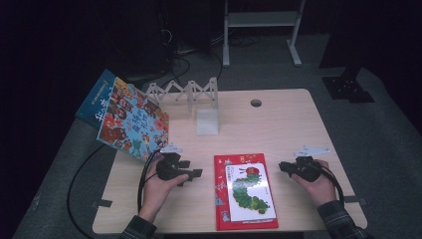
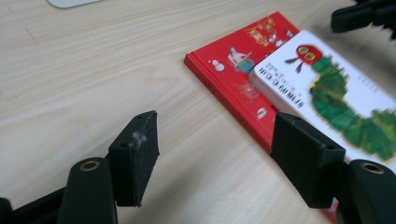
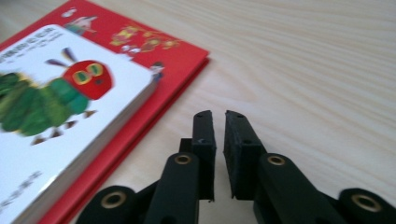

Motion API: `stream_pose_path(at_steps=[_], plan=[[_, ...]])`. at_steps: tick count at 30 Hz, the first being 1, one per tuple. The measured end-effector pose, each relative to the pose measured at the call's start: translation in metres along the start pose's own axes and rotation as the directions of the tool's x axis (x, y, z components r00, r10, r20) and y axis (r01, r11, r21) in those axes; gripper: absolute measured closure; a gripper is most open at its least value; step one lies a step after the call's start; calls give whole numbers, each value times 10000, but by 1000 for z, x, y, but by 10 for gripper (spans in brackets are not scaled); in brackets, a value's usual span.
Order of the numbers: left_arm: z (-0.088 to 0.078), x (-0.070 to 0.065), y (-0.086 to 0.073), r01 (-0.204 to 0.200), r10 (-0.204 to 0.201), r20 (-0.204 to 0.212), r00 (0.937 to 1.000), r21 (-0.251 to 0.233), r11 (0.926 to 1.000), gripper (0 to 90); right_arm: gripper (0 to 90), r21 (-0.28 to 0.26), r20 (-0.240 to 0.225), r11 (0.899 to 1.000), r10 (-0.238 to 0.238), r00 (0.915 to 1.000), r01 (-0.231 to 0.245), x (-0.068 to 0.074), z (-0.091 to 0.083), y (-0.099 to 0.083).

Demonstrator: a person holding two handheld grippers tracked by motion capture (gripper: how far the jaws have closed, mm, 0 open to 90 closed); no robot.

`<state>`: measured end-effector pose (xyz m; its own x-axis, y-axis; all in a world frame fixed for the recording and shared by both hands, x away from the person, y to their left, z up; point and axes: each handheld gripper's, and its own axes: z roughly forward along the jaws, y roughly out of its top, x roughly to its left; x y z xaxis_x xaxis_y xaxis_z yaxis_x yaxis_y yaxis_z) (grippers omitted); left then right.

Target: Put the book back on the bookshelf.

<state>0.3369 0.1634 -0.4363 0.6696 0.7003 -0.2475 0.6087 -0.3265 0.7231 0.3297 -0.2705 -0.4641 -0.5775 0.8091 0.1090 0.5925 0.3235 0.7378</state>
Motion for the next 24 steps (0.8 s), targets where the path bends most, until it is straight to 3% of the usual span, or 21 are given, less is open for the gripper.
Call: stream_pose_path(at_steps=[2,4,6,8,11,18,24], plan=[[1,1,-1,-364,367,-188,9991,186,9992,285,866,31,-167,10000,-52,9998,52,4,-3,0],[4,0,-3,-362,363,-44,9993,299,9989,260,889,73,-338,9999,-85,9994,88,9,-4,0],[6,-2,-5,-720,723,-46,9974,438,9964,250,891,139,-578,9999,-89,9983,97,12,-5,-2],[8,-4,-8,-790,787,77,9969,559,9953,243,892,282,-748,9995,-153,9971,174,17,-3,-3],[10,-4,-13,-1198,1205,-63,9927,698,9903,239,892,514,-978,9982,-264,9949,315,23,0,-5],[3,-4,-23,-1522,1501,365,9880,641,9863,236,893,739,-1400,9959,-416,9893,523,33,4,-4],[4,-14,-27,-1968,1912,772,9785,730,9777,236,893,824,-1418,9937,-638,9878,760,40,8,-1]])
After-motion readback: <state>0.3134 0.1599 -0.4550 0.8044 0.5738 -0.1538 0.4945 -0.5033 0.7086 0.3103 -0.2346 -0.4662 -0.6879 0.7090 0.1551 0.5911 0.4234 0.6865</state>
